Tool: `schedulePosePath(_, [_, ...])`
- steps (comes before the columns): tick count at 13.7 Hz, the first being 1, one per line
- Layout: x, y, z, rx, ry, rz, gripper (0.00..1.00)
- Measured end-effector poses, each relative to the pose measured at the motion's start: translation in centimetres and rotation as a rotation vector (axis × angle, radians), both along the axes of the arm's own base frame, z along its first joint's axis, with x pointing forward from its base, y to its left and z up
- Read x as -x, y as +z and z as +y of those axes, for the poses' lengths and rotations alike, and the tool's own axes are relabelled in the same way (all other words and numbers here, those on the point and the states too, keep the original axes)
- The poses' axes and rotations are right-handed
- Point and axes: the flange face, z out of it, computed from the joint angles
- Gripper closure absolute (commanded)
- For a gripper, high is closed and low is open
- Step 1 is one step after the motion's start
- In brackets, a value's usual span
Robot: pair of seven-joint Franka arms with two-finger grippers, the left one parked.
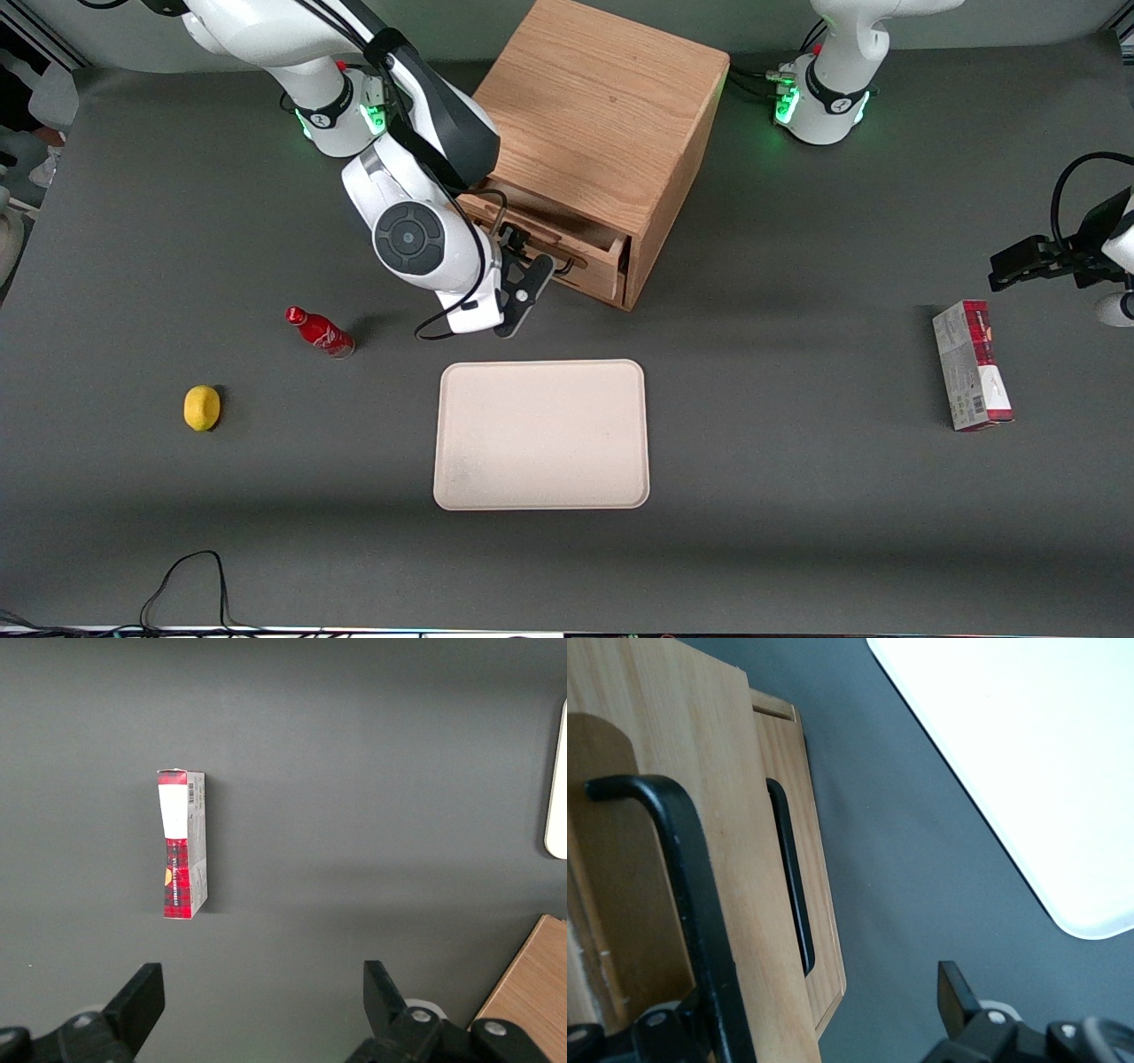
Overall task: Open upper drawer
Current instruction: 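Pull the upper drawer outward by its handle with the right gripper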
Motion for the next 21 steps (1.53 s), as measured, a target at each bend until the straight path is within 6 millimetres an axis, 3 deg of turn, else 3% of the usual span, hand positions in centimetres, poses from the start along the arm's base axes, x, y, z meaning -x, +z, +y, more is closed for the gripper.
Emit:
schedulePosePath(9, [-1.9, 1.6, -1.6, -0.026, -0.014, -0.032, 0.00])
schedulePosePath(21, [-4.3, 1.6, -3.9, -0.028, -0.053, -0.074, 0.00])
